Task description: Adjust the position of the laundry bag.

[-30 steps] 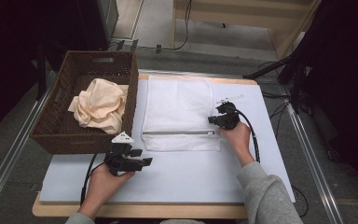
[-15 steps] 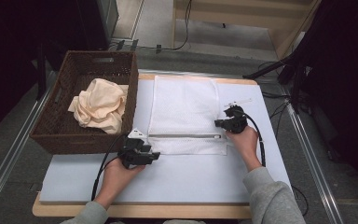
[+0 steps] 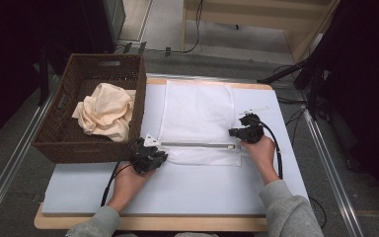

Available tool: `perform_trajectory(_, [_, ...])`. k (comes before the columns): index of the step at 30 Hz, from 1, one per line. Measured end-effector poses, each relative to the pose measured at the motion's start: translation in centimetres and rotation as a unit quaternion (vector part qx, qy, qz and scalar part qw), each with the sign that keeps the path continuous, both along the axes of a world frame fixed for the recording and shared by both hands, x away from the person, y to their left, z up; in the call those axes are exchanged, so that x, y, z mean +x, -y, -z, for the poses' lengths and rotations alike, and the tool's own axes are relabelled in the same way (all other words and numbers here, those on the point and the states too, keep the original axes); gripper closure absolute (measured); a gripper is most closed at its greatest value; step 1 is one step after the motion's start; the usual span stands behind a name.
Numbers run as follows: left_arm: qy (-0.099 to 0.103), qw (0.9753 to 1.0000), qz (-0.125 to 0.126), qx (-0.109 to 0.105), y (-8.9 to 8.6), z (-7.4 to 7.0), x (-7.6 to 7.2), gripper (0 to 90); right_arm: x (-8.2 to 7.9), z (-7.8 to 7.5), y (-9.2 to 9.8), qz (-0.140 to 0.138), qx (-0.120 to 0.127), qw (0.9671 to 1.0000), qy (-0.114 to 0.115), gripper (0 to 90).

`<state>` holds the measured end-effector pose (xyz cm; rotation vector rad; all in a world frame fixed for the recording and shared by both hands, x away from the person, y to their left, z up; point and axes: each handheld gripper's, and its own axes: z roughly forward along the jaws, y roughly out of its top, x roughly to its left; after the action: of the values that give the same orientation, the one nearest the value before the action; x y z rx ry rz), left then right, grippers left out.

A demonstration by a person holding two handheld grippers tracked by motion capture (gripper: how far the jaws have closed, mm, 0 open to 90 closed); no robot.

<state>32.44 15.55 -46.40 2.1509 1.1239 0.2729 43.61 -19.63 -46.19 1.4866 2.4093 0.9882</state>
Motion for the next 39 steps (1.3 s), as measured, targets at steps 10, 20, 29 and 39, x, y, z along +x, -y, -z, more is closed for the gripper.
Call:
perform_trajectory(10, [-0.043, 0.9984, 0.018, -0.032, -0.2, -1.0, -0.2, 90.0, -0.7, 0.0, 0.8, -0.004, 0.002, 1.0000, -0.004, 89.5])
perform_trajectory(20, [-0.058, 0.9960, 0.049, -0.048, 0.2, -2.1, -2.4, 90.0, -2.7, -0.1, 2.1, -0.015, 0.001, 0.9998, -0.011, 88.9])
perform_trajectory(29, [-0.088, 0.9925, 0.066, -0.053, 0.7, -1.9, -3.6, 90.0, -4.6, -0.5, 3.0, -0.016, 0.006, 0.9998, -0.013, 88.2])
perform_trajectory(39, [-0.095, 0.9915, 0.063, -0.063, 0.5, -1.7, -4.8, 90.0, -5.0, -0.2, 3.3, -0.018, 0.004, 0.9996, -0.020, 86.8])
